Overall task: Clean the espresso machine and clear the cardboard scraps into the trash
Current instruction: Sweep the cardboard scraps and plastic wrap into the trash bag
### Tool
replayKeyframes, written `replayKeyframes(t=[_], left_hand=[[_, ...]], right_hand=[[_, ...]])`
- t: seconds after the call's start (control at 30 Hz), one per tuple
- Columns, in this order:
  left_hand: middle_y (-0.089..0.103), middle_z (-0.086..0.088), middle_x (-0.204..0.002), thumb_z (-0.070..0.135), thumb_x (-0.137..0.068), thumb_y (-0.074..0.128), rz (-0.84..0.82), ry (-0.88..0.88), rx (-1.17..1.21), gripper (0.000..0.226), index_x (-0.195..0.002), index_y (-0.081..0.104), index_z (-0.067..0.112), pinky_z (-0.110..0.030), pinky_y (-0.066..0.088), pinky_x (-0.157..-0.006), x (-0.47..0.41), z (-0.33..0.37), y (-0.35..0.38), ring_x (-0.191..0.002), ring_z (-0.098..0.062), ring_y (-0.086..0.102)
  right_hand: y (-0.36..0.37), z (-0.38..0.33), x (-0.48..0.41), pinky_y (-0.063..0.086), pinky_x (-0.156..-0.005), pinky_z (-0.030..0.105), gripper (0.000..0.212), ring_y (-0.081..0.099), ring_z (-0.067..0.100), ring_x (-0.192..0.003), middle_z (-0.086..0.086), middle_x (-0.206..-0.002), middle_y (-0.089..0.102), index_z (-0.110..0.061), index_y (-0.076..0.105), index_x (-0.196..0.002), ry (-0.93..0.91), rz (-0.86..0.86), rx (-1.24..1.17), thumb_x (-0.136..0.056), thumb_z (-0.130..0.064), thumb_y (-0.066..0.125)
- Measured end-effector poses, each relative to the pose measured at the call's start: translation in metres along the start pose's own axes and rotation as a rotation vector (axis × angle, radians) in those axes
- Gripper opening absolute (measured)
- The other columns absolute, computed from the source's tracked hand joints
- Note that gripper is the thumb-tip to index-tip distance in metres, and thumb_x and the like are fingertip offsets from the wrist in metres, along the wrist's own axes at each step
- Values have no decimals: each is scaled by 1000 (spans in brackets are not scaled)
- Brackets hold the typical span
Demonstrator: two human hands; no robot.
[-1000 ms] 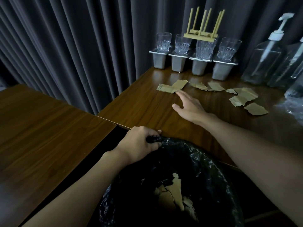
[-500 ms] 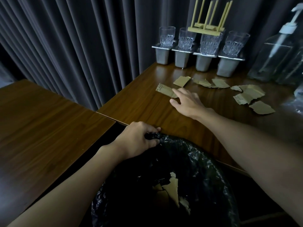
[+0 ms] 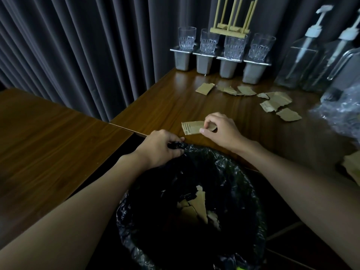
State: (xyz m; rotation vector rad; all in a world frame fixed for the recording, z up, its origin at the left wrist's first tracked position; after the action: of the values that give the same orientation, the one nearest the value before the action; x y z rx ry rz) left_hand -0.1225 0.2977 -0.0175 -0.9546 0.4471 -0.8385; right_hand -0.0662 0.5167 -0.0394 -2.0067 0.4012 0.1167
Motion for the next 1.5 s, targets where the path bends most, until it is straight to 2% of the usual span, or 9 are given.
replayKeyframes(t=[0.17, 0.23, 0.37, 0.5, 0.57, 0.7, 0.83, 1.13, 1.5], left_hand=[[63, 12, -132, 34, -88, 72, -8, 7, 38, 36, -123, 69, 24, -29, 46, -103, -1, -3, 1, -121, -7, 57], [62, 12, -133, 33, -88, 72, -17, 12, 58, 34, -121, 70, 23, -29, 45, -104, -1, -5, 2, -123, -6, 56], [62, 12, -133, 34, -88, 72, -8, 20, 64, 34, -120, 70, 22, -26, 46, -102, -2, -6, 3, -121, -6, 57], [70, 5, -116, 30, -87, 73, 17, 38, 53, 28, -113, 73, 20, -27, 50, -89, 0, -4, 3, -103, -9, 62], [70, 5, -116, 29, -87, 74, 14, 43, 58, 27, -113, 73, 20, -28, 49, -92, 0, -5, 2, -106, -10, 62], [66, 13, -124, 32, -89, 71, -9, 39, 96, 29, -116, 71, 23, -26, 46, -101, -1, -8, 3, -115, -4, 58], [63, 13, -131, 34, -87, 72, -19, 48, 94, 32, -117, 71, 23, -32, 44, -109, -5, -10, 3, -124, -3, 55], [62, 20, -130, 33, -87, 73, -46, 36, 130, 26, -112, 71, 26, -28, 43, -109, -8, -13, 3, -124, 4, 53], [64, 23, -123, 31, -86, 74, -55, 14, 165, 15, -101, 72, 29, -30, 45, -108, -5, -9, 0, -121, 8, 54]], right_hand=[[-11, -7, 5, 47, -80, 28, 39, 54, 14, -97, -3, -104, 52, -21, 51, -113, 193, -35, -318, -82, -23, 74], [-17, -4, 10, 52, -75, 29, 27, 62, 20, -93, 3, -99, 60, -15, 59, -110, 243, -82, -463, -86, -17, 71], [-30, 2, 18, 56, -89, 39, 10, 67, 27, -100, 12, -99, 71, -12, 66, -96, 341, -55, -636, -88, -15, 70], [-43, -23, 27, 56, -74, 25, 21, 68, 19, -92, 8, -95, 73, -4, 66, -102, 290, -421, -973, -84, -15, 67], [-40, -30, 25, 51, -79, 25, 28, 66, 15, -97, 5, -101, 72, -7, 68, -105, 209, -450, -846, -85, -26, 65], [-16, -8, 3, 41, -103, 35, 35, 49, 13, -125, -6, -129, 56, -22, 58, -127, 245, -97, -392, -96, -37, 57], [-1, 1, -31, 27, -113, 41, 51, 33, 17, -138, -6, -151, 36, -23, 39, -144, 130, -66, 21, -98, -42, 48], [11, 37, -114, 16, -119, 44, 64, 15, 18, -148, -1, -161, 18, -21, 21, -153, 207, -36, 206, -98, -48, 39], [10, 34, -108, 17, -117, 45, 58, 23, 27, -143, -6, -159, 21, -28, 21, -152, 242, -81, 262, -100, -51, 32]])
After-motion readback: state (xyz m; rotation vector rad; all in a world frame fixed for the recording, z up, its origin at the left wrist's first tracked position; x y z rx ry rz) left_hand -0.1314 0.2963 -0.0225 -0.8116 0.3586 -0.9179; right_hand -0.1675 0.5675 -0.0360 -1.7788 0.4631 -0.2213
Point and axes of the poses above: each hand's wrist, its own x-axis away from the middle knuckle, its own y-axis out of the palm, z = x × y, the point moved 3 cm from there along -x, towards the middle knuckle
